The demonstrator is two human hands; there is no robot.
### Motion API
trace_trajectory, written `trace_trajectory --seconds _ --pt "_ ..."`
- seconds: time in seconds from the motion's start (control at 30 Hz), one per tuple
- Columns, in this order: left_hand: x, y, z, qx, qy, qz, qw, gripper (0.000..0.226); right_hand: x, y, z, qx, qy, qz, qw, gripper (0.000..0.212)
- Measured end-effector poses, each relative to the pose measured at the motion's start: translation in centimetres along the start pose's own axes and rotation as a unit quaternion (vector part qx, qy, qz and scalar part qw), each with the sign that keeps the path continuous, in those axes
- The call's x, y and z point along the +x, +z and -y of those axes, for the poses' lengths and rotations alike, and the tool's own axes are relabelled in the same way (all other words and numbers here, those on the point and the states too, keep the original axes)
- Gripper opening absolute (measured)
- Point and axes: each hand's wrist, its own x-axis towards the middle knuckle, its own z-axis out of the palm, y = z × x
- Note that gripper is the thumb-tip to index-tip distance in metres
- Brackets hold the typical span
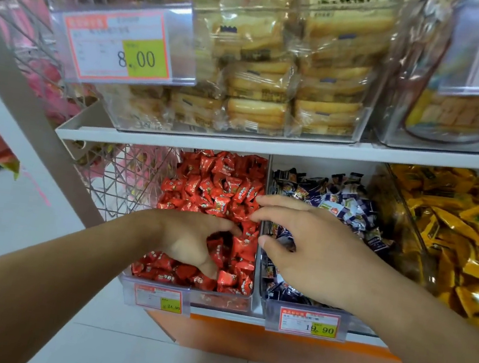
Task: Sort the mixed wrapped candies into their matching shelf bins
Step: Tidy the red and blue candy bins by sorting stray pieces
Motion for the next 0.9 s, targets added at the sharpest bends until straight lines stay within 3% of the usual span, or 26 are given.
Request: trace_trajectory --seconds 0.1,0.4,0.6,0.9 --pt "0.0 -0.1 0.1 -0.022 0.001 0.000 1.000 0.083 0.0 -0.1 -0.1 -0.007 0.000 0.002 1.000 0.036" --pt "0.4 0.1 0.2 -0.006 -0.009 0.016 1.000 0.096 0.0 0.0 -0.1 -0.006 -0.001 0.000 1.000 0.038" --pt "0.0 -0.5 0.2 -0.059 0.021 -0.029 0.998 0.071 0.2 0.2 -0.2 -0.002 -0.004 0.000 1.000 0.036" --pt "-1.4 -2.0 0.8 -0.169 0.090 -0.083 0.978 0.052 0.1 0.1 0.0 0.008 0.002 0.008 1.000 0.035"
